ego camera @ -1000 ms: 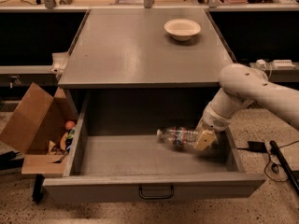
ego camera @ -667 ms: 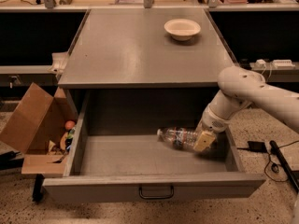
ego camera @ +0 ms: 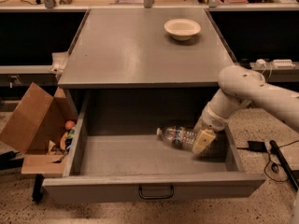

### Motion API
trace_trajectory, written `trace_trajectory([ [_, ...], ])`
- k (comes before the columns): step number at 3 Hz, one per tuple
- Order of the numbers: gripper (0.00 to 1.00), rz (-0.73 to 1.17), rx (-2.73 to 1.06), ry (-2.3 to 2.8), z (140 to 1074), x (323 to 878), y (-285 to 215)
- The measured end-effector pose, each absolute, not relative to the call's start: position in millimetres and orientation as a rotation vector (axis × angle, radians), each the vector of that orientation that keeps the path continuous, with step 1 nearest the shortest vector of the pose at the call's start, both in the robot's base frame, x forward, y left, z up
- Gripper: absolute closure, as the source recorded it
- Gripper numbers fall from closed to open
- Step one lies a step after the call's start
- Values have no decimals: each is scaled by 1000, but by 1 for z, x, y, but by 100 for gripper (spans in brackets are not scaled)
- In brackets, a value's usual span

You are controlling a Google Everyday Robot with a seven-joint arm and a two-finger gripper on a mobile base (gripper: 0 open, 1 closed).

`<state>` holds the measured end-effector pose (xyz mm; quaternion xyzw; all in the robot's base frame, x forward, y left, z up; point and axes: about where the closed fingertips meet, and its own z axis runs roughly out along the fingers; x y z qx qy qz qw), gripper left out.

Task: Place water bottle into top drawer

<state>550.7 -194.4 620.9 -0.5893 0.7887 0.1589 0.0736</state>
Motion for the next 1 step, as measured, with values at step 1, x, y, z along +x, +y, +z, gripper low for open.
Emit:
trace_trajectory([
  [1, 0, 452, -1755, 2302, 642, 560, -187],
])
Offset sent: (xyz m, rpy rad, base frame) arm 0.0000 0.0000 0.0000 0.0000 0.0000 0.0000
